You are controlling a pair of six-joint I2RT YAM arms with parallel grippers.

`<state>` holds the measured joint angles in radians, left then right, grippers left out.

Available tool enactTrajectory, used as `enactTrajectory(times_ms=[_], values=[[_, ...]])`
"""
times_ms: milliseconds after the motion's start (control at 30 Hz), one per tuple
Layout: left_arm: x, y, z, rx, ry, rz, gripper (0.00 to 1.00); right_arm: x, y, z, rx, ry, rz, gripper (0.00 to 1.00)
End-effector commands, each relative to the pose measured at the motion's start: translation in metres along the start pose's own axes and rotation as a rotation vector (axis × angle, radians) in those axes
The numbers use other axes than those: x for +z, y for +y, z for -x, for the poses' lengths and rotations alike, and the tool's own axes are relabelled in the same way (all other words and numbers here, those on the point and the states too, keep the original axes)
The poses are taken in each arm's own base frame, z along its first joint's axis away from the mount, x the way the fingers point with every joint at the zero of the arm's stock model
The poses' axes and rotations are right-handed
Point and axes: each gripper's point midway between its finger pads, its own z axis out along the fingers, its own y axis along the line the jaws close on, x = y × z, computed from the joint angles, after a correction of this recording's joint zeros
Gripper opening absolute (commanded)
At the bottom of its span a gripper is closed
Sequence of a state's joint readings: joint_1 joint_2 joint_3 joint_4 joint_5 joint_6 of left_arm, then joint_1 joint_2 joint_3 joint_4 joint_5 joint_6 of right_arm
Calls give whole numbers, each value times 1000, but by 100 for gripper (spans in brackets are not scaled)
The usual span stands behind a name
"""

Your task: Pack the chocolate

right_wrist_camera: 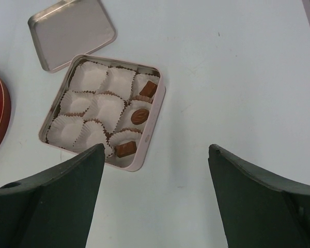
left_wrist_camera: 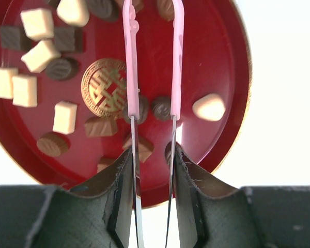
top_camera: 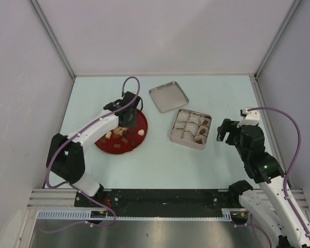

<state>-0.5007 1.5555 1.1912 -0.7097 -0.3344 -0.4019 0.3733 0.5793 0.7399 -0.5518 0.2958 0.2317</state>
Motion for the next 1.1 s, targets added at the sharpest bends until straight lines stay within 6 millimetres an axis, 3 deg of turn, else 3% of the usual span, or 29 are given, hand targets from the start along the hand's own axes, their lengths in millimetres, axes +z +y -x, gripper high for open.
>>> enactTrajectory(times_ms=[0,167,667,867,1067], values=[[4,-10,28,12,-51,-20,37,-3,9,26,15,-75,34,86],[16,-12,34,32,-31,3,37,-3,11,28,14,-81,46,86],[39,-13,17,56,55,12,36,-3,7,24,17,-74,25,86],[32,-14,17,49,49,-2,28,-2,7,24,13,-75,27,86],[21,-13,27,50,23,-9,10,-2,7,23,13,-77,27,86]])
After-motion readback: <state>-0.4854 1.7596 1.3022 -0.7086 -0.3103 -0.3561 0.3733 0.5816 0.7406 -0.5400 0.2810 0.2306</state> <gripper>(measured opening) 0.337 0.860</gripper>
